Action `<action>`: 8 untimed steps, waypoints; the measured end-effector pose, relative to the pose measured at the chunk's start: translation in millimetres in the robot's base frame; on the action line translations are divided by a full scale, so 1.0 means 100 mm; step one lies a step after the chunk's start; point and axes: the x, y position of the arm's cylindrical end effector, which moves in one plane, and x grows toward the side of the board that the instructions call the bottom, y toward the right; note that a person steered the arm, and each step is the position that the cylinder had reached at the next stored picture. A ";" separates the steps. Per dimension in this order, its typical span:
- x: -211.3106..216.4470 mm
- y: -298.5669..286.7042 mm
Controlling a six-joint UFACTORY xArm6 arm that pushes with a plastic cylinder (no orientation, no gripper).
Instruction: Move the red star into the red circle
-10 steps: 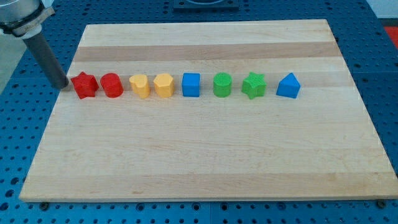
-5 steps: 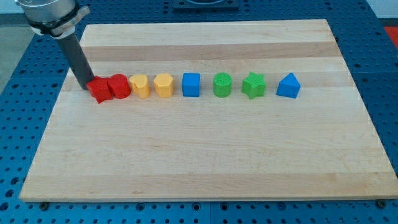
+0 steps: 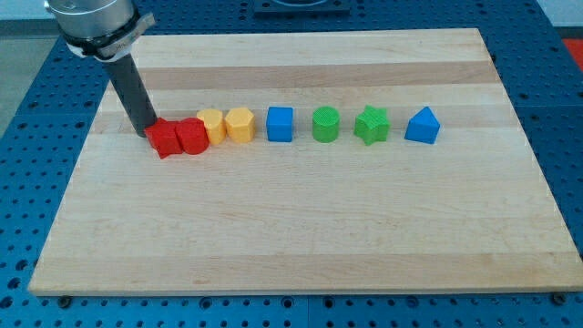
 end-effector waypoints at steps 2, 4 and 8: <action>0.22 0.14; 0.48 0.21; 0.90 0.23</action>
